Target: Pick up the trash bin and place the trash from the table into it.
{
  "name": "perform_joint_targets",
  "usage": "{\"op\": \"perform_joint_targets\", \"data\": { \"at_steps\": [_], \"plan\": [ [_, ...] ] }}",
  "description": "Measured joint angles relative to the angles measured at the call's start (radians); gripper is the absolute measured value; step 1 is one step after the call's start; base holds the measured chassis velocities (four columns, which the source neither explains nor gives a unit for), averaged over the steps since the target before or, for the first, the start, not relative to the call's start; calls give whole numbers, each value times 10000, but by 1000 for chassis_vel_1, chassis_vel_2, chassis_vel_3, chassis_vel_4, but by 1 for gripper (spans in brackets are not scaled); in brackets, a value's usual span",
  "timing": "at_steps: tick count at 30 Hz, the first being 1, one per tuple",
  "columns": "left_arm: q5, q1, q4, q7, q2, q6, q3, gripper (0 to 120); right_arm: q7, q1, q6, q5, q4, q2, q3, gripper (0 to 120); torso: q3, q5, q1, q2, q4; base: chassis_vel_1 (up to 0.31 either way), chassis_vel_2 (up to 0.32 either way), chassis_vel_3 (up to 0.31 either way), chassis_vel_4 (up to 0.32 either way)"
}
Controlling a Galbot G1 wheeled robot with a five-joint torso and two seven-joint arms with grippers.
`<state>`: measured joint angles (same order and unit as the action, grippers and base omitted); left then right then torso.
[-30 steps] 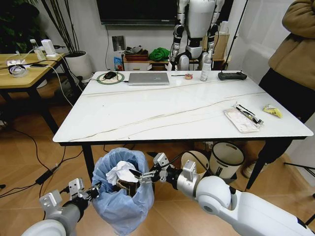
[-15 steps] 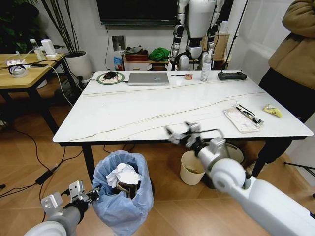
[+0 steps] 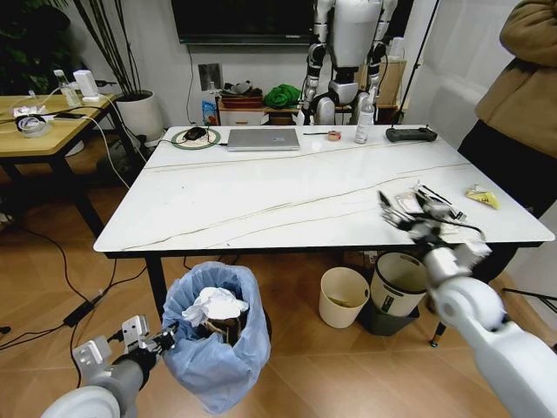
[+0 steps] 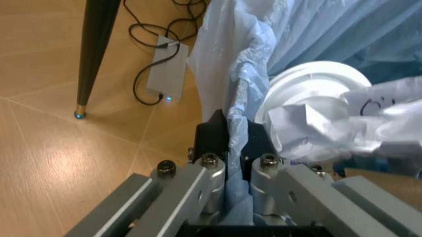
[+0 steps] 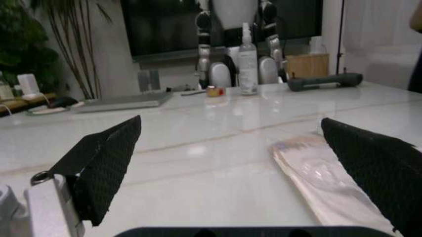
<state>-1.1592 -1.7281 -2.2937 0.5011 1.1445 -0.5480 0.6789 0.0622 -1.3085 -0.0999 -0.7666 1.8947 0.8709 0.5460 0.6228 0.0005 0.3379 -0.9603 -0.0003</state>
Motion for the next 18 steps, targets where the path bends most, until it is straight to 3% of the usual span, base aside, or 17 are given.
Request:
{"op": "perform_joint_targets", "data": {
  "at_steps": [8,18],
  "plan": [
    [45,92,101,-57,53,0,-42,0,-10,-2080,15,688,1091,469,1756,100,-1,-4,-1,0,2,0,0,0,0],
    [86,83,118,-69,124,0,-90,0,-481,-2803,-12,725,1244,1574,2781,100,-1,-6,-1,0,4,0,0,0,0]
  ]
}}
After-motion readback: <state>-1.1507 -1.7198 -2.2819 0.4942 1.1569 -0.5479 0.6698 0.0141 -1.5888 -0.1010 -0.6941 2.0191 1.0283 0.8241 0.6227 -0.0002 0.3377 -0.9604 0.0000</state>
